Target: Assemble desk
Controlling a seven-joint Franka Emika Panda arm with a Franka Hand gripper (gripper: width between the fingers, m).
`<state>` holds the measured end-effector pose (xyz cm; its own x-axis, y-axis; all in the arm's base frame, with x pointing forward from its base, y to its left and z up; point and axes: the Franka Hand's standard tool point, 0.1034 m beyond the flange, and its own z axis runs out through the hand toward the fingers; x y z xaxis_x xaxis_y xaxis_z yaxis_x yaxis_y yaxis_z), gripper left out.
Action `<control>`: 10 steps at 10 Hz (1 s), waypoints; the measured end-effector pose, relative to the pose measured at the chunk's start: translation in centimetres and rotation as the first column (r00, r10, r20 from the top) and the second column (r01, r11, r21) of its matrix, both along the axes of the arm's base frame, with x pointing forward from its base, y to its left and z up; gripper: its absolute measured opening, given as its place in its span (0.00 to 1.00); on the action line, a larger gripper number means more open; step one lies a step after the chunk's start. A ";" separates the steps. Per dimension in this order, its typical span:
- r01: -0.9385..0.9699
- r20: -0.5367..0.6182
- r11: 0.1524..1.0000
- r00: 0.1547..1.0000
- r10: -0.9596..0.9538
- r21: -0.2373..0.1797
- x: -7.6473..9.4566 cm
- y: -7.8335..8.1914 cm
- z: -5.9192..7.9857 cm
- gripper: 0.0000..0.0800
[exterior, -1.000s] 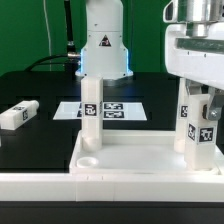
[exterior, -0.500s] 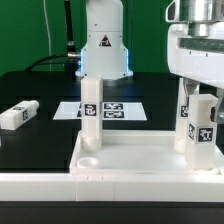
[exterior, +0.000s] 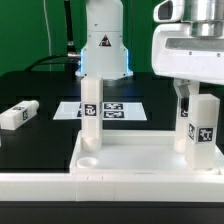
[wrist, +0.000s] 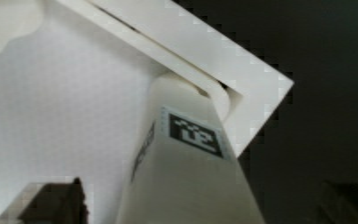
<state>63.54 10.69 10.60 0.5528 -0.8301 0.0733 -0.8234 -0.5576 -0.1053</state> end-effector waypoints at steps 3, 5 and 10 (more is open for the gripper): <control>-0.196 -0.003 0.980 0.981 0.196 -0.026 0.0 -0.1 0.0 0.81; -0.340 -0.011 0.939 0.940 0.340 -0.049 0.0 -0.3 0.0 0.81; -0.603 -0.036 0.793 0.797 0.603 -0.087 0.1 -0.8 0.0 0.81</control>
Offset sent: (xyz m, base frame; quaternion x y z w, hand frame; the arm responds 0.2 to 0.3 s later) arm 0.0000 0.0000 0.0000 0.0000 0.0000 -0.1296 0.9916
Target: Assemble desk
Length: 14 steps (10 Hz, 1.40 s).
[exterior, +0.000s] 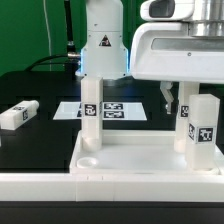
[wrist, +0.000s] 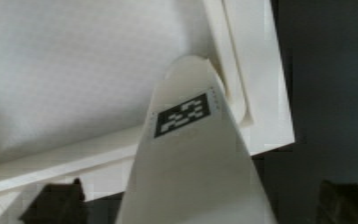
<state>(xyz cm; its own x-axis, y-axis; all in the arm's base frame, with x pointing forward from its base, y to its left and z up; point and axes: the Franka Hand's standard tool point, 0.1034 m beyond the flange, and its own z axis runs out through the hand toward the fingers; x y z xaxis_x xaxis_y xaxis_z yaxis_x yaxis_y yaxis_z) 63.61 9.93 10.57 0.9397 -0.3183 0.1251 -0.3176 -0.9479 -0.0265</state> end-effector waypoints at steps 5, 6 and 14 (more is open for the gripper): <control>-0.290 -0.009 0.955 0.957 0.290 -0.059 0.1 -0.6 -0.1 0.70; -0.287 -0.009 0.956 0.958 0.287 -0.058 0.1 -0.6 -0.1 0.70; 0.044 0.006 0.999 0.999 -0.044 -0.009 0.0 -0.9 -0.1 0.36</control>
Offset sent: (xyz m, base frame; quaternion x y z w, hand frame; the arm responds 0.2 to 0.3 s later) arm -0.0009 0.0002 -0.0005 0.0102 0.0038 -0.1876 0.9822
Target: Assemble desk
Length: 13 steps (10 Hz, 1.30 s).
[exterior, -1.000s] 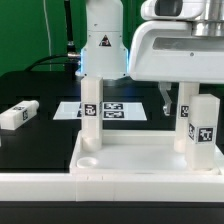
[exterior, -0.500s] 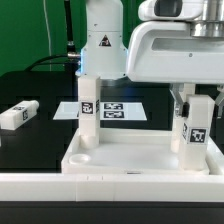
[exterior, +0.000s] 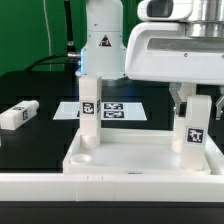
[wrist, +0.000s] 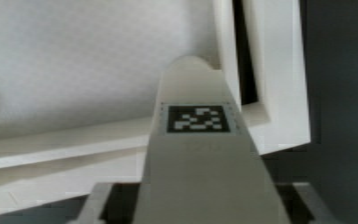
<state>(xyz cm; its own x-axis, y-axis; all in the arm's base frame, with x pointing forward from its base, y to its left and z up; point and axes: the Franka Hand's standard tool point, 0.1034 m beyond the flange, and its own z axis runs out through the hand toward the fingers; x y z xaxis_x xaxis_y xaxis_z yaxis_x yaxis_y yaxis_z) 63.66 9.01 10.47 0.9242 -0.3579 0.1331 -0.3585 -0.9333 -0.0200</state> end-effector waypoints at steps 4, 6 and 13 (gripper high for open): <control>0.361 -0.003 0.931 0.932 -0.362 0.058 -0.1 0.2 0.0 0.36; 0.523 -0.016 0.848 0.852 -0.524 0.082 -0.2 0.6 0.0 0.36; 0.844 -0.066 0.525 0.534 -0.843 0.111 -0.5 1.0 -0.1 0.36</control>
Offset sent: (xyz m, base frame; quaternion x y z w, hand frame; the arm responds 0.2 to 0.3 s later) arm -0.0090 0.0012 -0.0038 -0.0085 -0.0222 0.2517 0.9675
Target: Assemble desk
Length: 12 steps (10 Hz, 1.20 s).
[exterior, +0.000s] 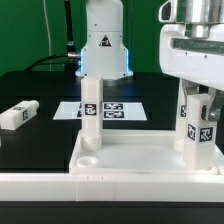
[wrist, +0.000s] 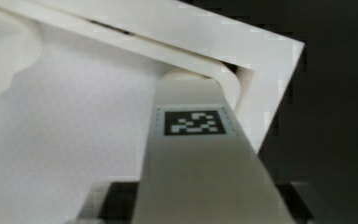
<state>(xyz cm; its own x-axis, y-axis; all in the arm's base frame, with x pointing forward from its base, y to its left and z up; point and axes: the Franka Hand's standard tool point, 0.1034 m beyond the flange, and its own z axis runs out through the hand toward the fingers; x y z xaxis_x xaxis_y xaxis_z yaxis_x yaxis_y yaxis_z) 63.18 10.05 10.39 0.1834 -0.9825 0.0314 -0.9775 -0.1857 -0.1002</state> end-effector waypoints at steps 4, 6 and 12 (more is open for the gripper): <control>-0.072 -0.002 0.997 0.997 0.072 -0.008 0.0 0.0 0.0 0.75; -0.201 -0.005 0.979 0.980 0.201 -0.022 0.0 -0.1 0.0 0.80; -0.716 -0.033 0.694 0.698 0.716 -0.082 0.4 -0.3 0.2 0.81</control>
Offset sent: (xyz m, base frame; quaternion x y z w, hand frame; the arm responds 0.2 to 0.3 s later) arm 0.0009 -0.0010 0.0004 -0.0209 0.0041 -0.1218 0.9923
